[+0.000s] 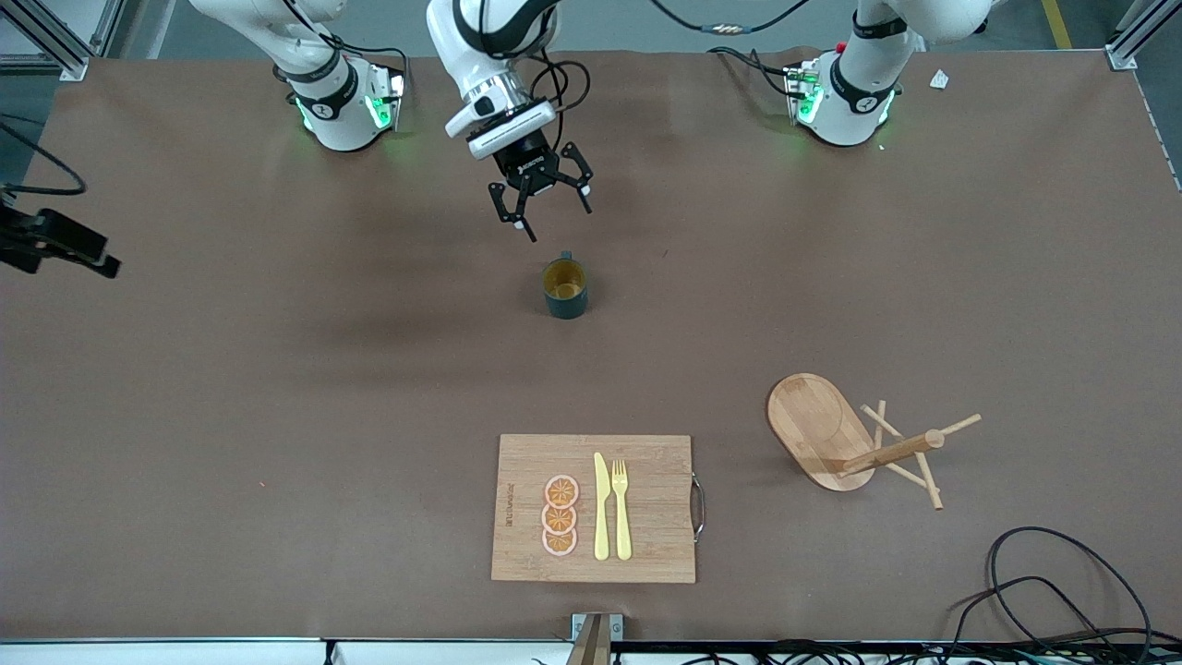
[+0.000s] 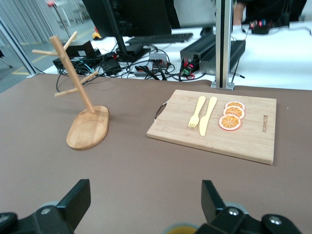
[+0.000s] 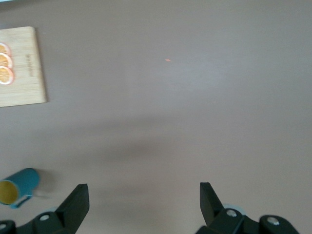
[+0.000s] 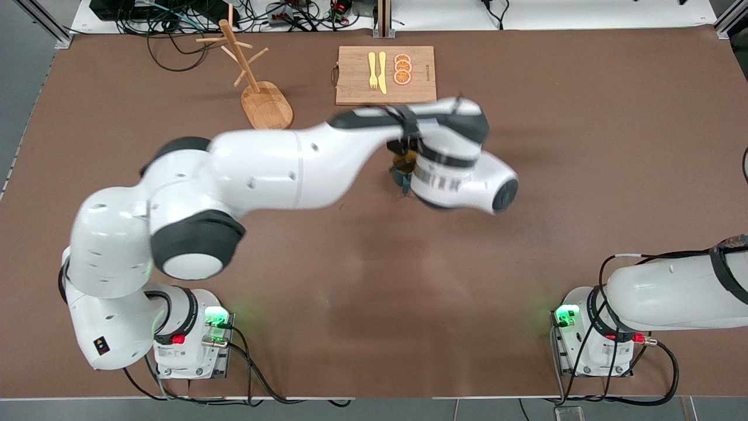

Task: Transfer cup from left to right arm and place
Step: 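Reach the right gripper to the mug while the left gripper withdraws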

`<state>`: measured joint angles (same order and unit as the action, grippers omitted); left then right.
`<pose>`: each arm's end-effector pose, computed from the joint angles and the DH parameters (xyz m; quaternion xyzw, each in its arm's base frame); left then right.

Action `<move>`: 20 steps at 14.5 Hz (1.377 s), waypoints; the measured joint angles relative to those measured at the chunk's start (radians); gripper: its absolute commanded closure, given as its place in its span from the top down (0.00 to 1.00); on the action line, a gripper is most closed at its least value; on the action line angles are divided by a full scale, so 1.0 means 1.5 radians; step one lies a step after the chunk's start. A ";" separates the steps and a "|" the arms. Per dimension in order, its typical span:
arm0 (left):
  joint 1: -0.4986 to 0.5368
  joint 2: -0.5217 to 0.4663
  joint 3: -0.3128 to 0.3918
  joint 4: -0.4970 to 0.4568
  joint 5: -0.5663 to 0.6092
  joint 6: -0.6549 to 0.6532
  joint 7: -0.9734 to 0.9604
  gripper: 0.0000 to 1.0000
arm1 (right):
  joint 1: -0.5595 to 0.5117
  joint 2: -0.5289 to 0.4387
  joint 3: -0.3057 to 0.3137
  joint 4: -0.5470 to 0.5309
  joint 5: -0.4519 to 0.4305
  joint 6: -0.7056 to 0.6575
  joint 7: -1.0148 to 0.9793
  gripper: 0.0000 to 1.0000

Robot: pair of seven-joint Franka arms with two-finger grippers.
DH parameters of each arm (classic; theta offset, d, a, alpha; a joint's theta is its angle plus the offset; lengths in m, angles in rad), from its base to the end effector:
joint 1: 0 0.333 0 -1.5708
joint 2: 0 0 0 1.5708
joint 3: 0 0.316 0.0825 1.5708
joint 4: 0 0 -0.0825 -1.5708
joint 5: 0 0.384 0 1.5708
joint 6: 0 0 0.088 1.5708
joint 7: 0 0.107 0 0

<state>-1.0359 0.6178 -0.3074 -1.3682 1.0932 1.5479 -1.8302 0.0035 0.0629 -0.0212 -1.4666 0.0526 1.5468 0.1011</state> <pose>0.2949 -0.6348 0.3806 -0.8753 -0.1279 -0.4335 0.1720 0.5723 -0.0040 0.6362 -0.9979 0.0585 -0.0076 0.0260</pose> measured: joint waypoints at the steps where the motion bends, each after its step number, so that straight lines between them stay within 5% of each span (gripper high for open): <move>1: 0.021 -0.028 0.000 0.000 -0.022 0.013 0.050 1.00 | 0.028 0.001 0.001 -0.001 0.000 0.005 0.044 1.00; 7: 0.161 -0.136 0.001 -0.001 -0.161 0.102 0.348 1.00 | 0.207 0.009 0.007 -0.057 -0.003 0.020 0.241 1.00; 14: 0.305 -0.151 0.000 0.002 -0.326 0.191 0.596 1.00 | 0.379 0.085 0.008 -0.192 -0.010 0.233 0.467 1.00; 20: 0.436 -0.185 0.005 0.016 -0.510 0.196 0.771 1.00 | 0.421 0.158 0.006 -0.241 -0.015 0.373 0.519 1.00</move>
<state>-0.3824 0.3407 -0.2994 -1.3436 0.3277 1.8419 -0.6734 0.6344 0.2993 -0.0120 -1.8287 0.0300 2.1058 0.8796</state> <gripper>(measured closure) 0.000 0.000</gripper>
